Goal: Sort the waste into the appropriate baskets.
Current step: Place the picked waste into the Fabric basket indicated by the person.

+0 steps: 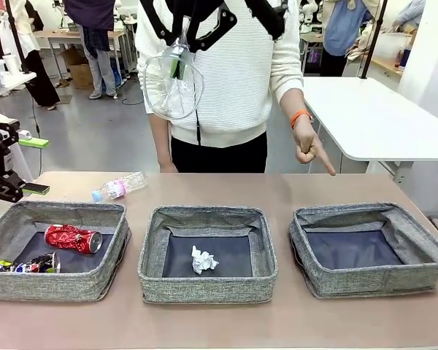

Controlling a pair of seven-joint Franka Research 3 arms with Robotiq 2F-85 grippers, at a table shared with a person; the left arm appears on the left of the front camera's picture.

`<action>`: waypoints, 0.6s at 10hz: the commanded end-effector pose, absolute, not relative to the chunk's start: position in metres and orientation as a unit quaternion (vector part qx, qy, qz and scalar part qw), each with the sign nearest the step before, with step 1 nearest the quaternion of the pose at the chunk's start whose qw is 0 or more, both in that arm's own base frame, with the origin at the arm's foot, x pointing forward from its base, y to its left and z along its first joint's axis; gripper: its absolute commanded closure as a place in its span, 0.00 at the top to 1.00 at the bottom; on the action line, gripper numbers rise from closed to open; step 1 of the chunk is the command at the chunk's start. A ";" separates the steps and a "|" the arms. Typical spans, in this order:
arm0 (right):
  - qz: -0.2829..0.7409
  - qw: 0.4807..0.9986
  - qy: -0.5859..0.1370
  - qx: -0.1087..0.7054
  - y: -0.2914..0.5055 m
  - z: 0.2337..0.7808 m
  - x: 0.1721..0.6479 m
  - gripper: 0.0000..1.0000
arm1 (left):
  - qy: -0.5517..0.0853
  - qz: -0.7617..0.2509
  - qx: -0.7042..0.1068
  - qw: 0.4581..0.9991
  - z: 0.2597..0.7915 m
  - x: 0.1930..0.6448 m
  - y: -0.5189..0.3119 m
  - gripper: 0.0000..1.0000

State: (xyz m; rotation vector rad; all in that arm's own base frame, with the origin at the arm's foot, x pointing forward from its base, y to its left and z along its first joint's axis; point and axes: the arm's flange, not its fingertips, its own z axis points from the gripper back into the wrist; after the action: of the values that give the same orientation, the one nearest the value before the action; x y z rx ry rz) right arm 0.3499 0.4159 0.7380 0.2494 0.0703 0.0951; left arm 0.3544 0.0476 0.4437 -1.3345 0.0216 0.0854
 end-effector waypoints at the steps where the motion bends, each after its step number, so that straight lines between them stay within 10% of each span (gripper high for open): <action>1: 0.045 0.990 0.039 0.131 0.415 0.741 0.348 0.01 | 0.004 0.031 -0.623 0.782 0.445 0.352 0.049 1.00; 6: 0.047 0.990 0.035 0.124 0.416 0.738 0.350 0.01 | 0.004 0.031 -0.623 0.782 0.445 0.352 0.049 1.00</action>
State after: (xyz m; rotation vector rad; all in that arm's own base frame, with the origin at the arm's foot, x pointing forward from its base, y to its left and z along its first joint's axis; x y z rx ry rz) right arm 0.3500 0.4159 0.7377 0.2492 0.0706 0.0950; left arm 0.3544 0.0476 0.4437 -1.3345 0.0216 0.0854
